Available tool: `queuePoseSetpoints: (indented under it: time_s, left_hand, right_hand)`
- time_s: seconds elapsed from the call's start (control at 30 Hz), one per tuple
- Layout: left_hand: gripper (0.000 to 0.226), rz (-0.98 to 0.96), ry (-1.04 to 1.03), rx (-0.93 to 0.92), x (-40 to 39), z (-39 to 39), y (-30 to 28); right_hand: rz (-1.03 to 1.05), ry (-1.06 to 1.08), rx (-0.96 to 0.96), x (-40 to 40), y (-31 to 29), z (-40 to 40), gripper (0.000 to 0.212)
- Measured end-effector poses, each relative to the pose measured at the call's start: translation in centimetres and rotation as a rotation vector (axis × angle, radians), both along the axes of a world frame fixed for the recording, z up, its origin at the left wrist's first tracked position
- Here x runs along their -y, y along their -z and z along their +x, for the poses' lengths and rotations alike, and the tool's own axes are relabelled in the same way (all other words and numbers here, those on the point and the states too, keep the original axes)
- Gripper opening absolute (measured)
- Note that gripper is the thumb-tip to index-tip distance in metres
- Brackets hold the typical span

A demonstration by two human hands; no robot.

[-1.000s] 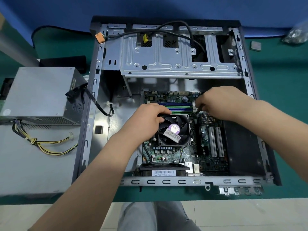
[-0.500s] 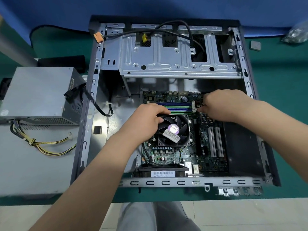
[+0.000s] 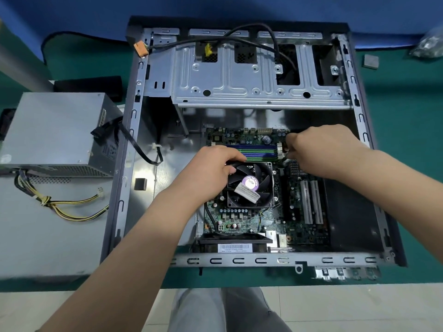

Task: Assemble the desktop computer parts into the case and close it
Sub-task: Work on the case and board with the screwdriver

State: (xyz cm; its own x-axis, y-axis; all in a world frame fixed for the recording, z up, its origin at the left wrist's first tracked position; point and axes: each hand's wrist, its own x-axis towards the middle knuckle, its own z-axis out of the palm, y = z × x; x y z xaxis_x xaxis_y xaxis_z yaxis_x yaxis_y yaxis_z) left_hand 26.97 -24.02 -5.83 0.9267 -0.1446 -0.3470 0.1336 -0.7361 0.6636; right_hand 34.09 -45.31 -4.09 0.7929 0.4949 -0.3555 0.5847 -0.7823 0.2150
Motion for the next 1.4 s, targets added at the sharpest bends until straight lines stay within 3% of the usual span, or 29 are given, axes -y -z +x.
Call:
queuePoseSetpoints:
  time_s: [0.33,0.53,0.67,0.93,1.1,1.3,1.4]
  left_hand:
    - [0.034,-0.003,-0.002,-0.015,0.1,0.0,-0.1]
    - [0.034,-0.011,-0.01,-0.015,0.1,0.0,-0.1]
    - [0.033,-0.012,-0.009,-0.02,0.0,0.0,-0.1]
    - [0.034,-0.008,-0.01,-0.016,0.0,-0.1,0.0]
    - [0.034,-0.014,-0.011,-0.013,0.0,0.0,0.1]
    - [0.034,-0.014,-0.005,-0.009,0.0,0.0,0.0]
    - [0.034,-0.016,-0.004,-0.01,0.0,-0.1,0.0]
  right_hand:
    - [0.028,0.144,-0.029,-0.5,-0.2,-0.1,0.033]
    - [0.096,0.381,-0.155,-1.2,-0.4,0.2,0.038]
    - [0.003,0.262,-0.182,-1.1,-0.7,0.5,0.042]
    - [-0.057,-0.099,-0.058,-0.5,-0.4,0.4,0.011]
    - [-0.018,-0.062,-0.092,0.1,0.3,0.5,0.014]
    - [0.124,0.023,-0.165,0.2,0.2,0.4,0.04]
    - [0.058,0.042,-0.154,-0.1,0.3,0.2,0.022]
